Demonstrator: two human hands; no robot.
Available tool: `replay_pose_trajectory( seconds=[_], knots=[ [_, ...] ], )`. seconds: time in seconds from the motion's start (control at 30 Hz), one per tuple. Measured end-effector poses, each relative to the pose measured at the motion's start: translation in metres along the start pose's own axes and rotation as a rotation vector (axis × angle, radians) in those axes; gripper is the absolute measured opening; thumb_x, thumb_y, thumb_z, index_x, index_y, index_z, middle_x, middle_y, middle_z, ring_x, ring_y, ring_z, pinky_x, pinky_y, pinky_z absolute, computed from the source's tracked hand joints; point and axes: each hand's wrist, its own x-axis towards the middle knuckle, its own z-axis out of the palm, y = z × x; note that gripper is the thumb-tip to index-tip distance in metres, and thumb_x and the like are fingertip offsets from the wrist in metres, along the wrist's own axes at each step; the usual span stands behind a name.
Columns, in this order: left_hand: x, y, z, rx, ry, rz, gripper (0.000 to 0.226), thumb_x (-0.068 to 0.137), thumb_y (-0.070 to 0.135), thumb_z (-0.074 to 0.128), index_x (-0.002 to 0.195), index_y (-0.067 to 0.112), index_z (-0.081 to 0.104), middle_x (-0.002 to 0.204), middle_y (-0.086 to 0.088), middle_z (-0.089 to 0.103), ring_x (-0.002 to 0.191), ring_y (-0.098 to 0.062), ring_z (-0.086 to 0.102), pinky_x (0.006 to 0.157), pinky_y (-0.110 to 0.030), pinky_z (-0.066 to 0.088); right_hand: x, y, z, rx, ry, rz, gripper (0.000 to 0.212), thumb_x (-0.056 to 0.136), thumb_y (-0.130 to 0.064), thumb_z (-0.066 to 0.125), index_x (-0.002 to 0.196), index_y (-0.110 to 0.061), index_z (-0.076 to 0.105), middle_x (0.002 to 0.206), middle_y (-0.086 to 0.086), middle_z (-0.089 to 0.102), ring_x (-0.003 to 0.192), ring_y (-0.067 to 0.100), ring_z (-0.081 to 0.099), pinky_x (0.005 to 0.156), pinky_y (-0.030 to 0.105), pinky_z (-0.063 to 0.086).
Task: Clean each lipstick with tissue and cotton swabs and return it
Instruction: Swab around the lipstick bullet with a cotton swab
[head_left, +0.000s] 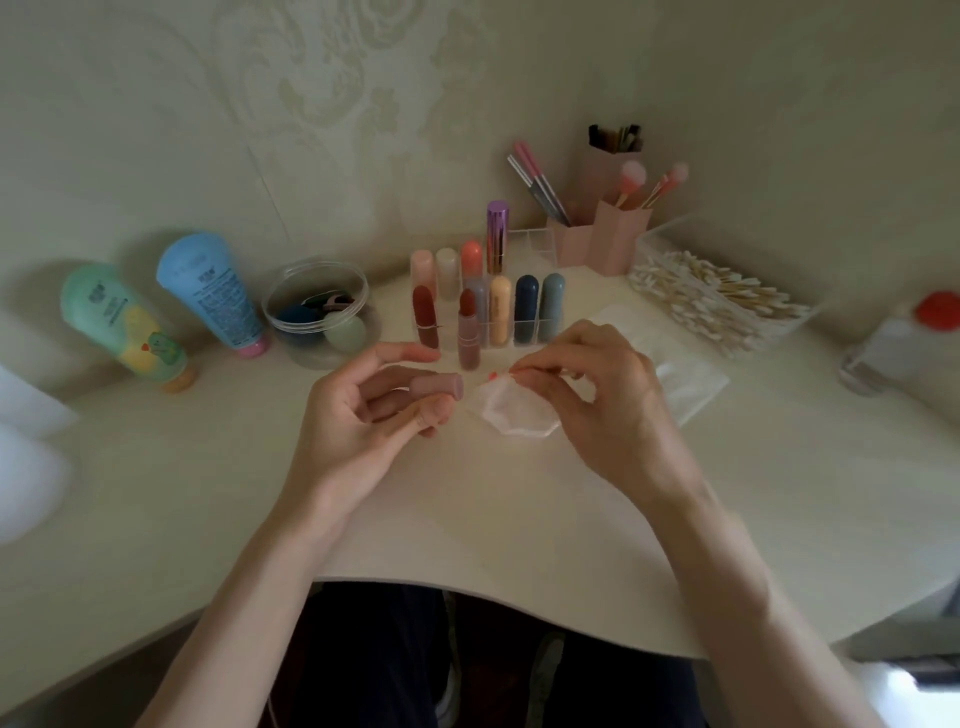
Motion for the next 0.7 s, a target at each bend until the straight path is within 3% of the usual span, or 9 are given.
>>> replay_pose_trajectory(
  seconds=[0.17,0.33,0.53,0.7],
  knots=[
    [0.004,-0.002,0.018,0.056,-0.086,0.004,0.032,0.077,0.012,0.080,0.108,0.006,0.076,0.094,-0.008,0.080,0.079,-0.018,0.073,0.070,-0.025,0.060,0.007,0.018,-0.024,-0.188,0.151,0.166,0.010,0.092,-0.024,0.079,0.102,-0.025,0.083,0.091,-0.009,0.069,0.087,0.014,0.058,0.075,0.030,0.042],
    [0.012,-0.005,0.037,0.091,-0.156,0.005,0.031,0.076,0.016,0.081,0.106,0.009,0.077,0.096,-0.005,0.080,0.083,-0.020,0.074,0.071,-0.027,0.060,0.005,0.028,-0.027,-0.334,0.243,0.397,0.009,0.096,-0.027,0.074,0.100,-0.023,0.080,0.099,0.000,0.075,0.098,0.027,0.064,0.085,0.039,0.049],
    [0.015,-0.009,0.047,0.102,-0.131,0.017,0.029,0.079,0.015,0.079,0.106,0.005,0.077,0.094,-0.007,0.080,0.075,-0.014,0.071,0.064,-0.021,0.056,0.001,0.032,-0.024,-0.457,0.258,0.398,0.014,0.096,-0.027,0.072,0.106,-0.020,0.080,0.105,0.005,0.074,0.107,0.032,0.058,0.090,0.041,0.045],
    [0.009,-0.013,0.034,0.118,-0.115,0.027,0.024,0.082,0.021,0.079,0.104,0.011,0.077,0.091,-0.008,0.078,0.073,-0.019,0.070,0.064,-0.020,0.051,0.002,0.023,-0.019,-0.339,0.309,0.287,0.011,0.096,-0.020,0.070,0.103,-0.019,0.079,0.095,0.002,0.071,0.095,0.026,0.060,0.082,0.036,0.045]
  ],
)
